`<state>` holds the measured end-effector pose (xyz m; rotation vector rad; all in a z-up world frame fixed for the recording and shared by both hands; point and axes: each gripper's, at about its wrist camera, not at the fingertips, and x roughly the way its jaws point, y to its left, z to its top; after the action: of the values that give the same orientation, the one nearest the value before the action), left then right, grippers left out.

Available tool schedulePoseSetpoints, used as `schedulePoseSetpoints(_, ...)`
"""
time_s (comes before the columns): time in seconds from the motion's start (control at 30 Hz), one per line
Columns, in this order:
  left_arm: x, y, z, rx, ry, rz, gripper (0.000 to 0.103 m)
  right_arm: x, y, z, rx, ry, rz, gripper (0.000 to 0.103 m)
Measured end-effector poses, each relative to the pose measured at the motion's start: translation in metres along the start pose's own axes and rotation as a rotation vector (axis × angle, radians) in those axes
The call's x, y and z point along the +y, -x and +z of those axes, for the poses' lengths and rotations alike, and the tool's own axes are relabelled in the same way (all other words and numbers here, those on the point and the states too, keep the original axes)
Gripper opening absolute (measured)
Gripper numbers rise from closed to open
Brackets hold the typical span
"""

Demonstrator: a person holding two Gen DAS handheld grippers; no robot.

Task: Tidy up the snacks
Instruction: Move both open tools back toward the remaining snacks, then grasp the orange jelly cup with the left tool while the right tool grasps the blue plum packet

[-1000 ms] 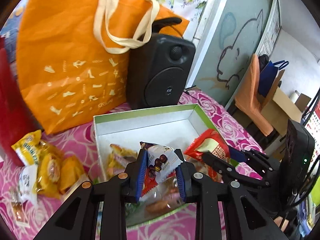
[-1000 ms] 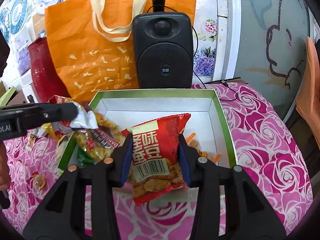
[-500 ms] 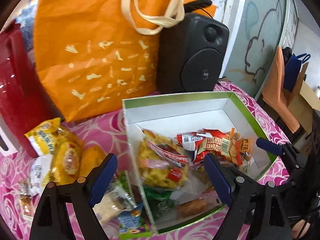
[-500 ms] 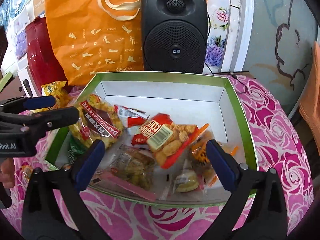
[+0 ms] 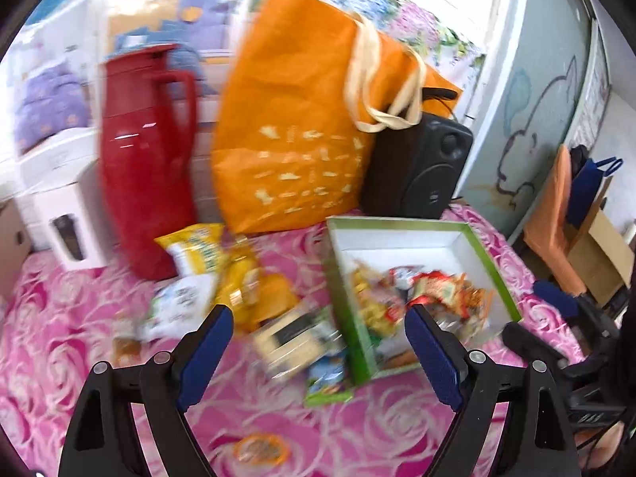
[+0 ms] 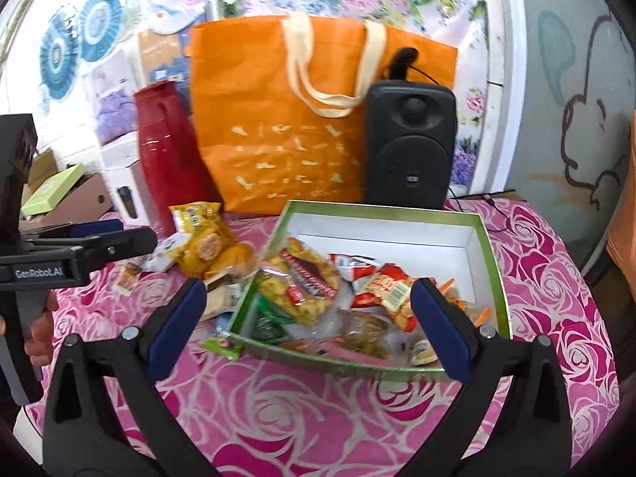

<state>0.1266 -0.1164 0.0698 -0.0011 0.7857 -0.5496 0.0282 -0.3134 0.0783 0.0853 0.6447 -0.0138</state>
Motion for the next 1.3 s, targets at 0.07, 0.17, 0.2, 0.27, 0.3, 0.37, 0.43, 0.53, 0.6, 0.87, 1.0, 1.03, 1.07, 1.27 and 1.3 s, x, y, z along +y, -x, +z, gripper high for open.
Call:
schedulePoseSetpoints(0.07, 0.018, 0.014, -0.019, -0.009, 0.024, 0.023, 0.090, 0.013, 0.004, -0.006, 0.007, 0.021, 0.020, 0.102)
schedulePoseSetpoints(0.17, 0.040, 0.020, -0.045, -0.004, 0.073, 0.043, 0.090, 0.026, -0.002, -0.021, 0.054, 0.021, 0.053, 0.102)
schedulePoseSetpoints(0.2, 0.048, 0.021, -0.056, 0.009, 0.091, 0.046, 0.090, 0.029, -0.006, -0.025, 0.070, 0.017, 0.065, 0.102)
schedulePoseSetpoints(0.27, 0.058, 0.018, -0.075, 0.038, 0.122, 0.043, 0.090, 0.037, -0.016, -0.037, 0.118, 0.004, 0.094, 0.102)
schedulePoseSetpoints(0.3, 0.063, 0.014, -0.085, 0.057, 0.138, 0.034, 0.090, 0.040, -0.019, -0.041, 0.132, 0.000, 0.105, 0.102)
schedulePoseSetpoints(0.37, 0.069, 0.004, -0.101, 0.099, 0.174, 0.016, 0.088, 0.047, -0.025, -0.050, 0.158, -0.007, 0.122, 0.102)
schedulePoseSetpoints(0.43, 0.070, -0.004, -0.110, 0.126, 0.190, -0.003, 0.080, 0.053, -0.029, -0.058, 0.176, -0.013, 0.126, 0.102)
schedulePoseSetpoints(0.53, 0.062, -0.019, -0.121, 0.162, 0.173, -0.039, 0.072, 0.060, -0.037, -0.068, 0.197, -0.025, 0.130, 0.102)
schedulePoseSetpoints(0.6, 0.053, -0.030, -0.123, 0.179, 0.130, -0.032, 0.069, 0.061, -0.043, -0.073, 0.216, -0.041, 0.135, 0.097)
schedulePoseSetpoints(0.87, 0.042, -0.055, -0.122, 0.209, 0.066, -0.033, 0.042, 0.062, -0.071, -0.081, 0.269, -0.096, 0.164, 0.064)
schedulePoseSetpoints(1.0, 0.044, -0.060, -0.124, 0.230, 0.065, -0.061, 0.023, 0.061, -0.089, -0.083, 0.285, -0.133, 0.162, 0.062)
schedulePoseSetpoints(1.03, 0.045, -0.059, -0.125, 0.228, 0.066, -0.068, 0.019, 0.061, -0.092, -0.083, 0.286, -0.140, 0.161, 0.062)
schedulePoseSetpoints(1.07, 0.047, -0.055, -0.125, 0.220, 0.071, -0.074, 0.018, 0.061, -0.096, -0.083, 0.287, -0.147, 0.159, 0.061)
schedulePoseSetpoints(1.27, 0.060, -0.026, -0.119, 0.164, 0.085, -0.081, 0.018, 0.058, -0.127, -0.088, 0.308, -0.246, 0.144, 0.054)
schedulePoseSetpoints(1.3, 0.065, -0.020, -0.117, 0.153, 0.098, -0.081, 0.018, 0.059, -0.131, -0.089, 0.307, -0.256, 0.140, 0.050)
